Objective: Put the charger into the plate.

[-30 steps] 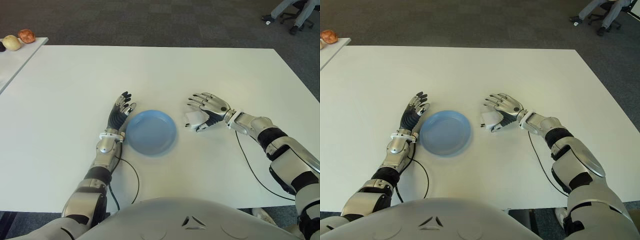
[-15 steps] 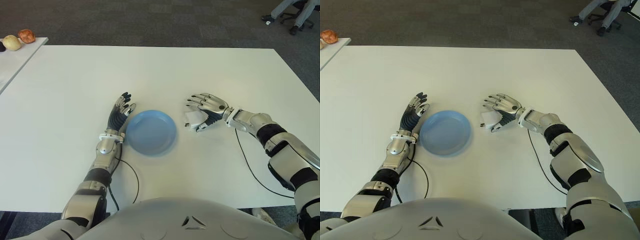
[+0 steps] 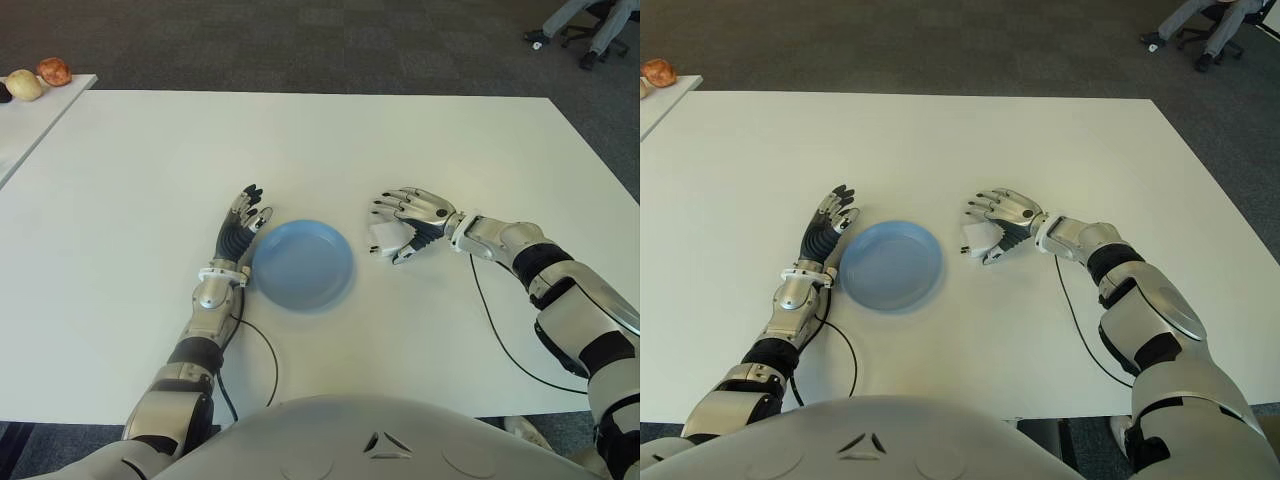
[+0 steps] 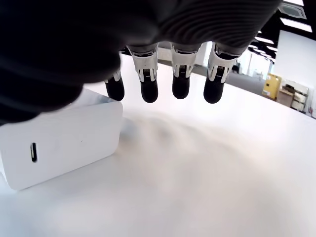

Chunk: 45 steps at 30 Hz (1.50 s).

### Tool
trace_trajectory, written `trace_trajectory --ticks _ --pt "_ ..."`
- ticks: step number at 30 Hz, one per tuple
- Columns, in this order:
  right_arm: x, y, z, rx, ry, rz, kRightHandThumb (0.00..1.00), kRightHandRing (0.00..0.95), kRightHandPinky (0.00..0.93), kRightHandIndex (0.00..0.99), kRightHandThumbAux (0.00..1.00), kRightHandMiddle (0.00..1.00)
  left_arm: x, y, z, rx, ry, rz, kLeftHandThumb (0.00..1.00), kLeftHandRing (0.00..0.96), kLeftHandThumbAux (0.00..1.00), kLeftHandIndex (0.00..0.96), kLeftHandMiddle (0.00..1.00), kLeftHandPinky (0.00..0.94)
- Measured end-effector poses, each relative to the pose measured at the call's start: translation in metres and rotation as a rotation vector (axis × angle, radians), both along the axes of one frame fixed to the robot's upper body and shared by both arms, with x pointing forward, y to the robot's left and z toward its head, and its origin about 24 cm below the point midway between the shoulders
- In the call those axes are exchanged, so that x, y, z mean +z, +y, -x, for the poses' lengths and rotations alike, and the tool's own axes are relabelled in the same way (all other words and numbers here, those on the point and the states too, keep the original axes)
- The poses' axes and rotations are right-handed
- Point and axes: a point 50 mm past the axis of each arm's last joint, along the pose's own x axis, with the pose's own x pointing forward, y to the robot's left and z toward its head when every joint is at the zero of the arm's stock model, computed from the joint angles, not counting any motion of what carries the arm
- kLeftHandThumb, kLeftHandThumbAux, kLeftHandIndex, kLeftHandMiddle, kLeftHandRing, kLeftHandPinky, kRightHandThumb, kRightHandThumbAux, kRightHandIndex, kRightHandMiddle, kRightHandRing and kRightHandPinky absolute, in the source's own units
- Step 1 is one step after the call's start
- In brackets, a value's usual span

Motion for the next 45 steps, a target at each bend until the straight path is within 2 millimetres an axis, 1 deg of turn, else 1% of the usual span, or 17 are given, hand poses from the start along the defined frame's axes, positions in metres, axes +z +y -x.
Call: trace_trajectory --ticks 8,15,25,37,45 --pt "-0.0012 -0.0014 0.0002 -0.028 0.033 -0.012 0.600 0.000 0.000 0.000 0.338 0.000 -0.0001 0.0001 0.0007 0.000 0.003 -0.001 0.000 0.125 0.456 0.098 0.142 0.119" --pt "-0.0024 -0.0025 0.0005 -0.061 0.060 -0.034 0.581 0.000 0.000 0.000 0.330 0.000 -0.0005 0.0001 0.0010 0.000 0.007 -0.001 0.000 0.114 0.454 0.093 0.133 0.106" --pt "-0.0029 -0.0028 0.0006 -0.071 0.072 -0.036 0.606 0.000 0.000 0.000 0.346 0.000 0.0004 0.0001 0.0015 0.000 -0.002 -0.001 0.000 0.119 0.458 0.103 0.138 0.115" --pt "-0.0028 -0.0022 0.0008 -0.078 0.076 -0.056 0.609 0.000 0.000 0.000 0.366 0.000 0.0004 0.0002 0.0015 0.000 -0.002 -0.001 0.000 0.124 0.446 0.099 0.141 0.130" --pt "-0.0028 -0.0021 0.0010 -0.079 0.076 -0.062 0.630 0.000 0.000 0.000 0.381 0.000 0.0005 0.0002 0.0016 0.000 -0.003 -0.001 0.000 0.125 0.446 0.100 0.143 0.123"
